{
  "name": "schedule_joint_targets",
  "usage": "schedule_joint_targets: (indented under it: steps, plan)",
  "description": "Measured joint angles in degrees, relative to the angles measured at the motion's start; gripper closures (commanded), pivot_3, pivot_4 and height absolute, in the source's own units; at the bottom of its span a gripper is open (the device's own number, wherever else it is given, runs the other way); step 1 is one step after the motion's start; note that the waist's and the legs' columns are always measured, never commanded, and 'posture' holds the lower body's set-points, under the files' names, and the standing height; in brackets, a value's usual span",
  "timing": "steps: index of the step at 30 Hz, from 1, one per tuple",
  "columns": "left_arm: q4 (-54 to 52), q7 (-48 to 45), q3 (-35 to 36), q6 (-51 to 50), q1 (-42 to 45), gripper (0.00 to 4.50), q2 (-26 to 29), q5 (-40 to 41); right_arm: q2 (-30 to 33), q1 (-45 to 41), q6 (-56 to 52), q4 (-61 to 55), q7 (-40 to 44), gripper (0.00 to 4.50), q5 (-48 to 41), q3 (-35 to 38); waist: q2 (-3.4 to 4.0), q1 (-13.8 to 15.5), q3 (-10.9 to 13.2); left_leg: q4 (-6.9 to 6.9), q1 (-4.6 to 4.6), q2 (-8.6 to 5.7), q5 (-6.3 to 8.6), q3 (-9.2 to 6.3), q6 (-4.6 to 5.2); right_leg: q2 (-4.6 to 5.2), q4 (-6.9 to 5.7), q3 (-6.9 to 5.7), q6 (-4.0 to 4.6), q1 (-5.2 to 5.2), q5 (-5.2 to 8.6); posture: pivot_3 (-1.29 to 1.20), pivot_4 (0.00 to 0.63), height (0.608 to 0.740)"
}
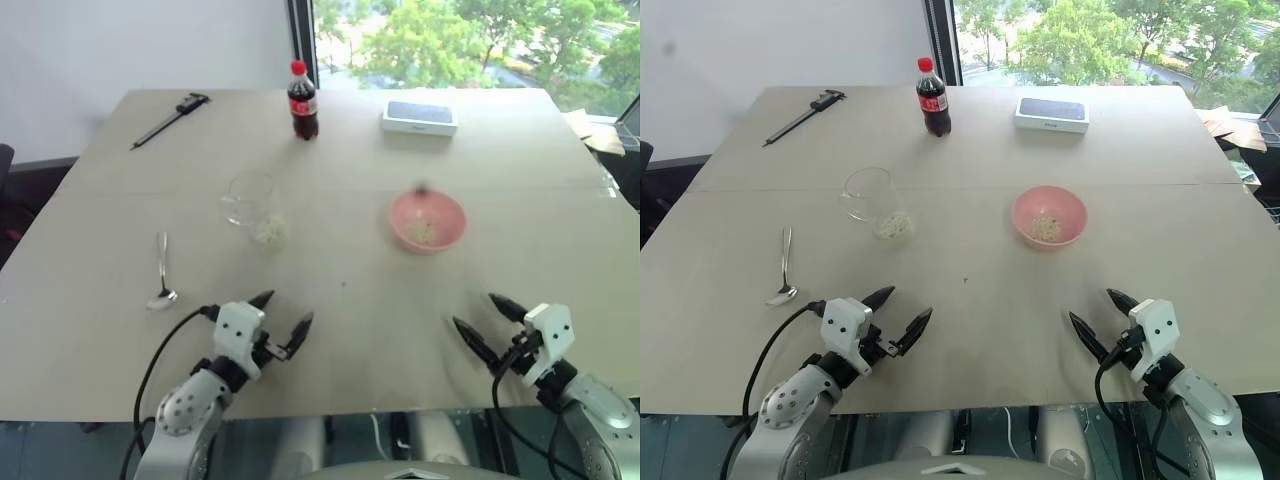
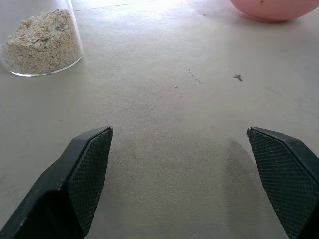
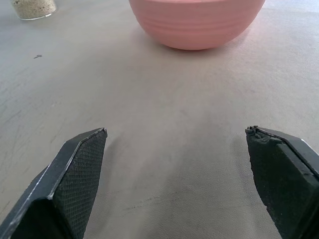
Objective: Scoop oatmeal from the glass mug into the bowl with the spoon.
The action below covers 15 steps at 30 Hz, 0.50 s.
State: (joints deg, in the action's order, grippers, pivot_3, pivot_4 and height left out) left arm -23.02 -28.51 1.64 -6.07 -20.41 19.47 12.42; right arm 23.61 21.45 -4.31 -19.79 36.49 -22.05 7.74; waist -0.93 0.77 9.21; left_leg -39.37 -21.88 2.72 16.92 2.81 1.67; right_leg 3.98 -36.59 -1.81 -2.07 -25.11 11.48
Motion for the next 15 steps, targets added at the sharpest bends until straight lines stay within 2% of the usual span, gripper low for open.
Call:
schedule_joint_targets:
  steps: [15]
  plan:
    - [-0.01,0.66,0.09,-0.05,-0.37,0.00,-0.82,0.26,-0.40,-2.74,-0.38,0.66,0.59,0.02,0.02,-0.15,0.00,0.00,0.00,0.00,0.00,0.00,0.00,0.01,0.00,0.00,0.00,0.00,0.00,0.00,0.00,0.00,0.150,0.740]
